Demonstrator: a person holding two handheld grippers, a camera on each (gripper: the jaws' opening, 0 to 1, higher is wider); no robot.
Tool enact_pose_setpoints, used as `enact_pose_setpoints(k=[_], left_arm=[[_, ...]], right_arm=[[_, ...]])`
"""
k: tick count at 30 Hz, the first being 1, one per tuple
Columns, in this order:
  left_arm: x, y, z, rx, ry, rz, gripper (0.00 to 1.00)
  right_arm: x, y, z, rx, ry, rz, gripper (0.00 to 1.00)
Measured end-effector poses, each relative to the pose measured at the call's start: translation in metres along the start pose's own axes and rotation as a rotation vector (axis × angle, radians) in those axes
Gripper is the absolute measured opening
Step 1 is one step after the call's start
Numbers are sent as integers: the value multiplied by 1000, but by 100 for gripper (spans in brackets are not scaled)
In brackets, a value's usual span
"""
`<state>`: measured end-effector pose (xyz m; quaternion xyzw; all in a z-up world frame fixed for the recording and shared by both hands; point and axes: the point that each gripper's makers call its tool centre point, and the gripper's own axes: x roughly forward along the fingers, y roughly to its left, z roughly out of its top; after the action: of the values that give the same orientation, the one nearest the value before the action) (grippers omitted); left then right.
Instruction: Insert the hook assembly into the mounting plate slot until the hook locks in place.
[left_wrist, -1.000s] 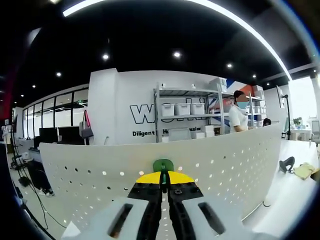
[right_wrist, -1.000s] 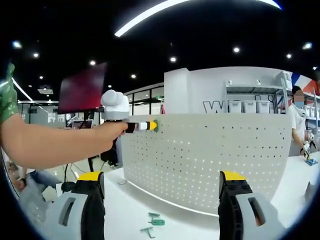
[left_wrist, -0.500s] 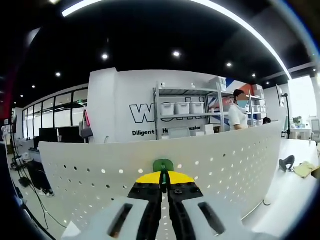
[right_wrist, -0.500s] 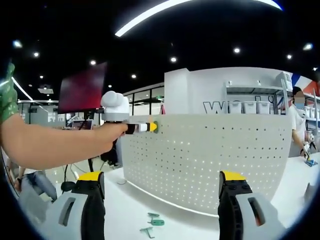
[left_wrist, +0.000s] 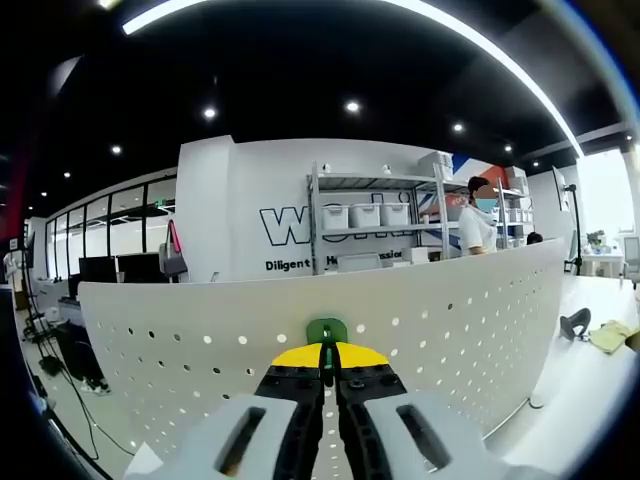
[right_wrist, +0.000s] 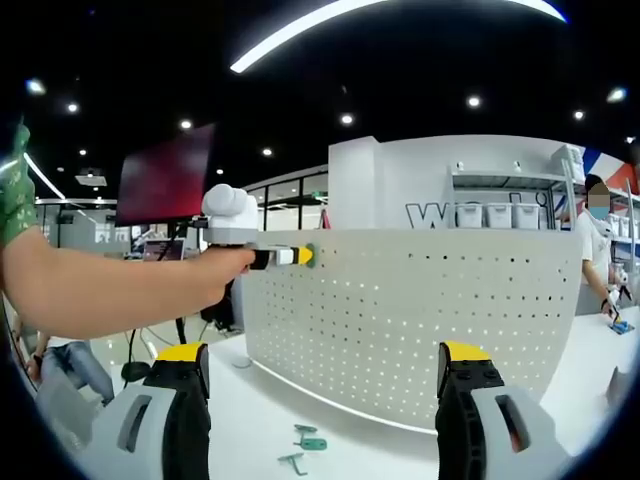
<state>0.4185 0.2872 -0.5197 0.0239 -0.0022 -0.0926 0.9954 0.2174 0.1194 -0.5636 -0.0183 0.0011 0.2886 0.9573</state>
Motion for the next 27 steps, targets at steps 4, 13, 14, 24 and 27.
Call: enact_pose_setpoints(k=[4, 13, 14, 24, 27], left_arm=[[0, 0, 0, 2, 1, 1, 2], [-1, 3, -2, -3, 3, 5, 2], [-1, 3, -2, -2, 2, 3, 2], [2, 6, -5, 15, 11, 9, 2], [3, 6, -4, 29, 6, 11, 2]], right_arm=[[0, 0, 1, -1, -1, 1, 96], [0, 0, 2, -1, -5, 0, 96], [0, 0, 2, -1, -4, 0, 96], [1, -1, 0, -2, 0, -2, 96], [1, -1, 1, -1, -1, -2, 96]])
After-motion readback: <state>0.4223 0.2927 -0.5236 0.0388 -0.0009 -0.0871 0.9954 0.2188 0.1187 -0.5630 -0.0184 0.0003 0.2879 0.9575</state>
